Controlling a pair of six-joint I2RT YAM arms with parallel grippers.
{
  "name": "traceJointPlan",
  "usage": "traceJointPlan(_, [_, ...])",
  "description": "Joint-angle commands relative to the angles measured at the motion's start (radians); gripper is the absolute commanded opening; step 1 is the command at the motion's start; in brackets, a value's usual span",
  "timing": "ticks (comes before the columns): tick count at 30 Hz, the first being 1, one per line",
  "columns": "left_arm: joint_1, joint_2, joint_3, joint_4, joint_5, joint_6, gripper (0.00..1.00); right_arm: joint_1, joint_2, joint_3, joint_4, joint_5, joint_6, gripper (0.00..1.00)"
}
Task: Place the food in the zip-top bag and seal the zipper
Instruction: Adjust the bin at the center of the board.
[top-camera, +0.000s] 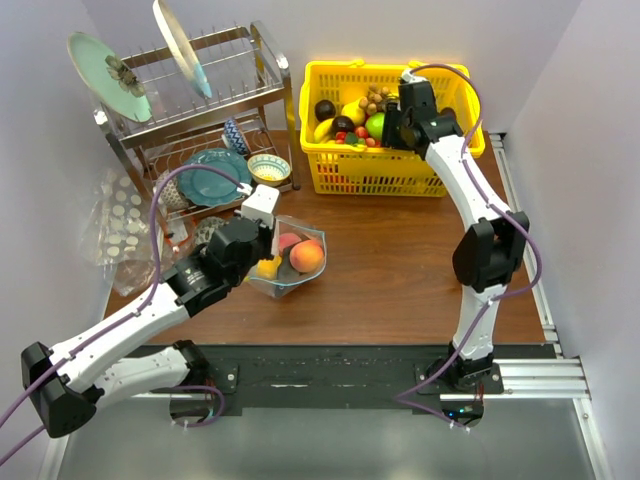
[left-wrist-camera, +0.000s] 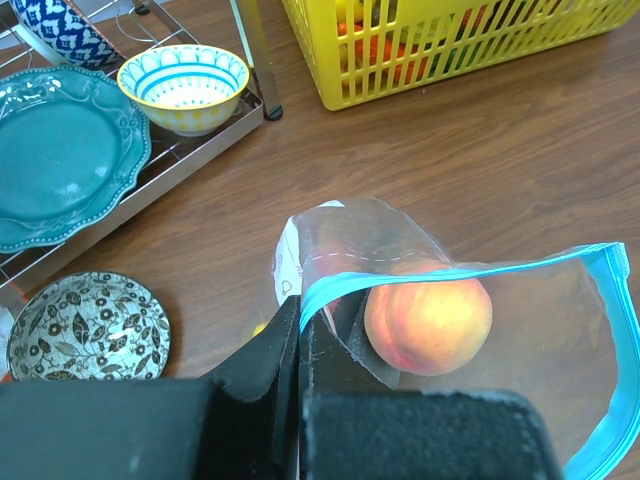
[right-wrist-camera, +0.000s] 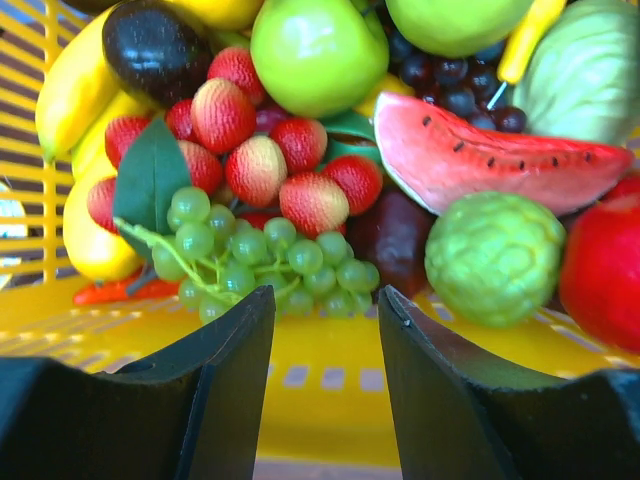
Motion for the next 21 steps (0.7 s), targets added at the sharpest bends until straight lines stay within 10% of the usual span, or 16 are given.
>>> traceJointPlan(1, [0.006, 0.003, -0.003, 0.042, -0.012, 0.009, 0.0, 0.006, -0.054, -0.102, -0.178, -0.049, -0.014, 0.51])
traceJointPlan(21, [0.006, 0.015, -0.003, 0.035, -0.035, 0.013, 0.0, 0.007, 0.257, 0.428, -0.238, -0.255, 0.024, 0.82])
